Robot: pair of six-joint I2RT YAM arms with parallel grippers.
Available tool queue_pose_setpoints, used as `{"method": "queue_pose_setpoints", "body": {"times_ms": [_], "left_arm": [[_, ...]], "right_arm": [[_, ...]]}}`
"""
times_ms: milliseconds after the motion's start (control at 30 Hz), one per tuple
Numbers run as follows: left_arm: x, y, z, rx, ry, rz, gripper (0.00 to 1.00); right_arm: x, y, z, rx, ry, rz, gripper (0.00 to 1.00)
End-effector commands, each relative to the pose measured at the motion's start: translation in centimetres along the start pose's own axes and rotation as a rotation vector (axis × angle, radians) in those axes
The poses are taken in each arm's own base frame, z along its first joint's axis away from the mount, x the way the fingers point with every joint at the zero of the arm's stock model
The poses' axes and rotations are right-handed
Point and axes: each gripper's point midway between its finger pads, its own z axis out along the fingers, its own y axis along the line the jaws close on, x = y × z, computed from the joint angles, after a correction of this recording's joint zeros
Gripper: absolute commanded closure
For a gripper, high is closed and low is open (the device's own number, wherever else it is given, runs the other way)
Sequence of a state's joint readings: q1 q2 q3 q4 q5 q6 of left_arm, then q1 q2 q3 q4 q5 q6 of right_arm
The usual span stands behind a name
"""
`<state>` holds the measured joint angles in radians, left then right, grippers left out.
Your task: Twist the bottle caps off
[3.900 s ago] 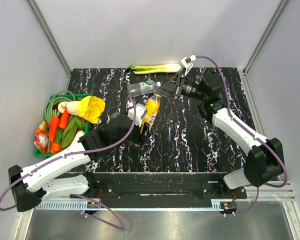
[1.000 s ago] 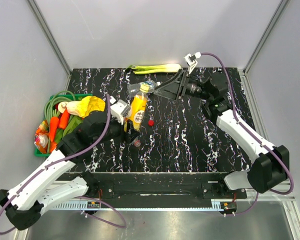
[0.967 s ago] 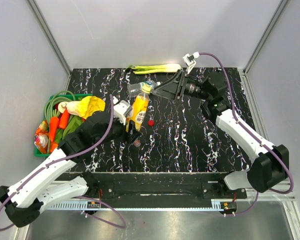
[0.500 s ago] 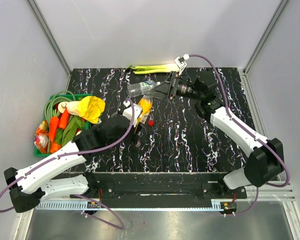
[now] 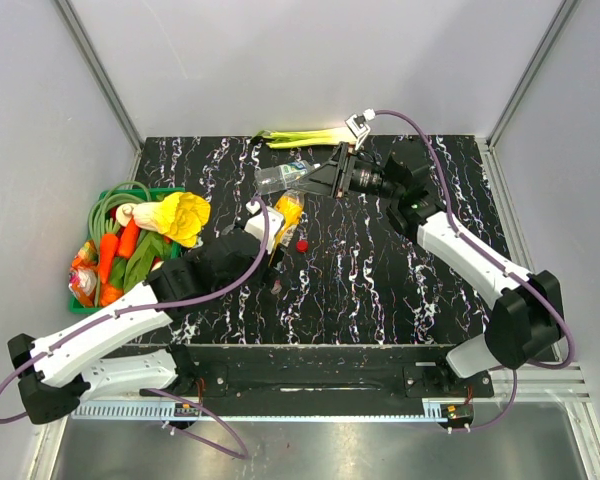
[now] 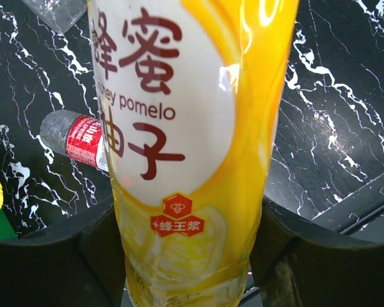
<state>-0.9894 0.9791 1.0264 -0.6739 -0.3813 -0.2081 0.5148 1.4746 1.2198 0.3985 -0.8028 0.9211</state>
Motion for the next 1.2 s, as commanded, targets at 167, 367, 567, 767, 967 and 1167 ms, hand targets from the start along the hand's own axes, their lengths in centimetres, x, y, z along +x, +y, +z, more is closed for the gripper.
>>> {"method": "queue_pose_setpoints", "body": {"times_ms": [167,367,567,767,967,1167], "left_arm": [[-1.3,0.3,-0.1,-0.044,-0.028,-0.002,0.83],[-1.0,0.3,0.2,-0.062,-0.012,0.016,0.83],[0.1,-0.2,1.1,-0.049,0.028,0.039,0.82],[1.6,-2.2,2.6,0.040,0.054,0.016,0.82],[2.1,-3.5,3.4,0.181,0.049,-0.081,0.82],[1.9,-5.2,2.9,0.409,0.009,-0.172,0.82]], "right_arm": [[-1.0,2.3,0.4,-0.064,-0.016,-0.026,0.37],[-0.7,1.7,0.5,-0.047,-0.011,-0.013,0.66],[-0.5,1.0,0.6,-0.037,-0.004,-0.007,0.95],[0.1,0.2,0.6,-0.027,0.008,0.002,1.00],[0.7,-0.3,0.7,-0.030,0.024,0.004,1.00],[0.8,-0.3,0.3,-0.026,0.031,-0.025,1.00]]}}
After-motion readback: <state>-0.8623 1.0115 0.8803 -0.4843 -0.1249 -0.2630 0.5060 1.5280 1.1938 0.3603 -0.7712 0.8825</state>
